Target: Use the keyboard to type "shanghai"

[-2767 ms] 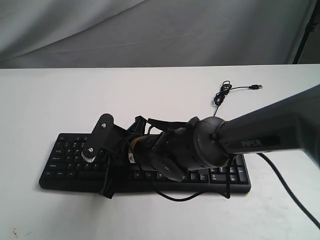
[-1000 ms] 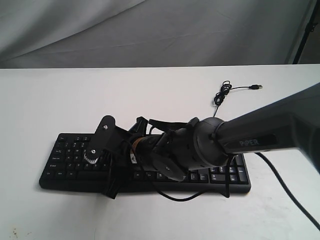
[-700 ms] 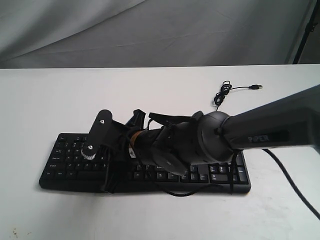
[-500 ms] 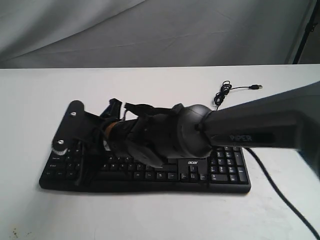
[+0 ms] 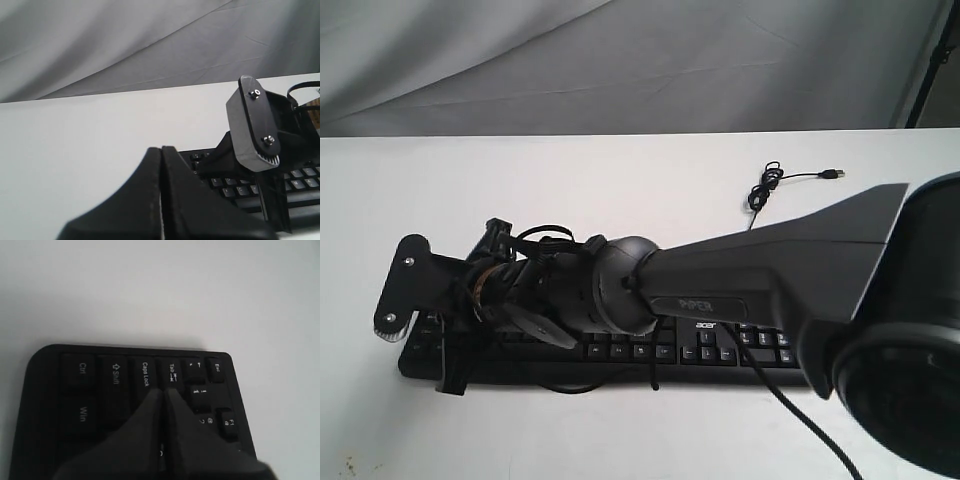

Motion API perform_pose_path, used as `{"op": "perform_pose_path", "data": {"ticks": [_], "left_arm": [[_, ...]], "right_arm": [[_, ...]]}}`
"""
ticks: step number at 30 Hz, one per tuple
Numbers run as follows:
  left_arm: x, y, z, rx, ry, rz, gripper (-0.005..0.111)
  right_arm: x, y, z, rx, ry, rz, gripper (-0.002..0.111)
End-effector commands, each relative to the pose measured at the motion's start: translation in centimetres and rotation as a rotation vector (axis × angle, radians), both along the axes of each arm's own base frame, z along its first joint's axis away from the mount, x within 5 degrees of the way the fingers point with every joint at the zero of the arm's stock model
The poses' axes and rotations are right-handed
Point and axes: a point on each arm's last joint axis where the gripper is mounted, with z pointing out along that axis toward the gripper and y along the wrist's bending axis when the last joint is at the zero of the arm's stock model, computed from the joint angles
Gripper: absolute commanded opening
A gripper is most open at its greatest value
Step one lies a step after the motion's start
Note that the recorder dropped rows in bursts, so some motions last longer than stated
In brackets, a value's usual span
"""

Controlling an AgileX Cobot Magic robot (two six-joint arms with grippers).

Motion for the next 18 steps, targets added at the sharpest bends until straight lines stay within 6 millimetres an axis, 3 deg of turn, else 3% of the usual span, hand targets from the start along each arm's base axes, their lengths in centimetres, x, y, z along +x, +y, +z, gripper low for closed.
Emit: {"op": "perform_pose_path", "data": {"ticks": [1,18], "left_arm": [[0.0,0.0,-0.1,0.001,-0.005,-0.003,0.000],[0.0,0.0,-0.1,0.001,-0.005,-0.003,0.000]], "right_arm": [[0.1,0.3,0.0,0.025,-0.018,0.013,0.000],[0.5,0.3,-1.0,0.048,-0.017,0.005,0.000]]}}
